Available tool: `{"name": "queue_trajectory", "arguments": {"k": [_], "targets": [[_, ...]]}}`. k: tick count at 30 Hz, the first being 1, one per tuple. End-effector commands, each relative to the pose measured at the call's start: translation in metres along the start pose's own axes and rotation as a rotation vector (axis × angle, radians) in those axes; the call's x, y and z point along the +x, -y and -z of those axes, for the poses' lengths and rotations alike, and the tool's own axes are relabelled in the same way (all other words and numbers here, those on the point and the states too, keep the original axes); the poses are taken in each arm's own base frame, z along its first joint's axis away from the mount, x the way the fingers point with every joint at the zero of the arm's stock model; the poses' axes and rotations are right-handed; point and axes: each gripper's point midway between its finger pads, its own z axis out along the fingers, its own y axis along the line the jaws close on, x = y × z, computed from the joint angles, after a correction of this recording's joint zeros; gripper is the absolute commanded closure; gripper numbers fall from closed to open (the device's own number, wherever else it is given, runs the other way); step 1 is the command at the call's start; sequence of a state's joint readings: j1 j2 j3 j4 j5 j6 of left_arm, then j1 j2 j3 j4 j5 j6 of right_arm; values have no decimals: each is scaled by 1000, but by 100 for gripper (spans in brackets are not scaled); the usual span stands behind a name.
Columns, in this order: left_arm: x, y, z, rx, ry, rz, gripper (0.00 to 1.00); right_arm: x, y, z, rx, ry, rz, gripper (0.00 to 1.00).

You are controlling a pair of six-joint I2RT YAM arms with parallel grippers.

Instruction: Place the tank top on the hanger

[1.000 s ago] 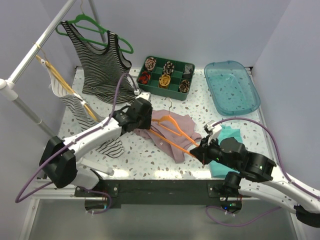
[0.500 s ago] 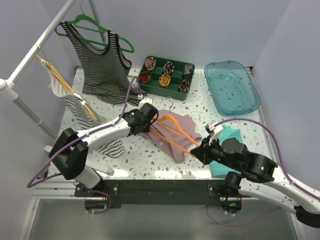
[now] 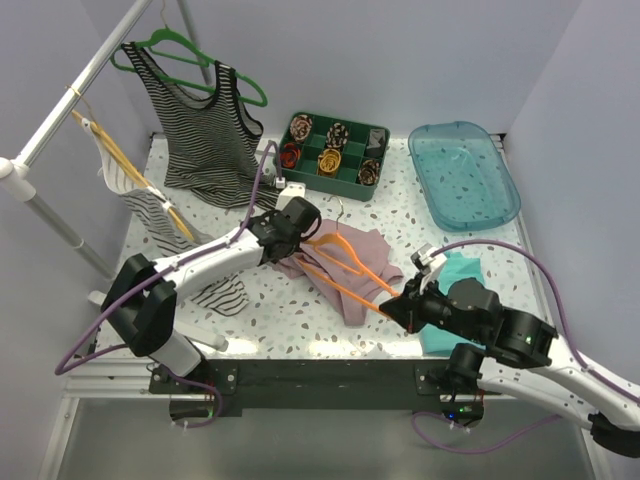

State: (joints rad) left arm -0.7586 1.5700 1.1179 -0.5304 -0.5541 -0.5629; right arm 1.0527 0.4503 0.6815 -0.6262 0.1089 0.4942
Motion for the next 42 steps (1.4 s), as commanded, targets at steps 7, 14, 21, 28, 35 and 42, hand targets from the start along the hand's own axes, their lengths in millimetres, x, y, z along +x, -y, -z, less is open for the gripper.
{"name": "queue_trajectory", "arguments": {"k": [7, 14, 21, 28, 35, 42], "targets": [[-43, -18, 24, -67, 87, -3, 100, -29, -14, 10, -87, 157, 17, 100], [-57, -14, 42, 3, 124, -4, 100, -27, -17, -4, -111, 177, 15, 100], [-64, -10, 57, 63, 145, -36, 100, -25, -10, -21, -90, 220, 14, 100], [-47, -12, 56, 67, 97, -78, 100, -34, 5, -13, -19, 292, -1, 100], [-44, -8, 69, 119, 98, -71, 100, -34, 9, -17, 11, 281, 30, 100], [-65, -7, 82, 141, 153, -28, 96, -16, -14, -42, -136, 243, 35, 100]]}}
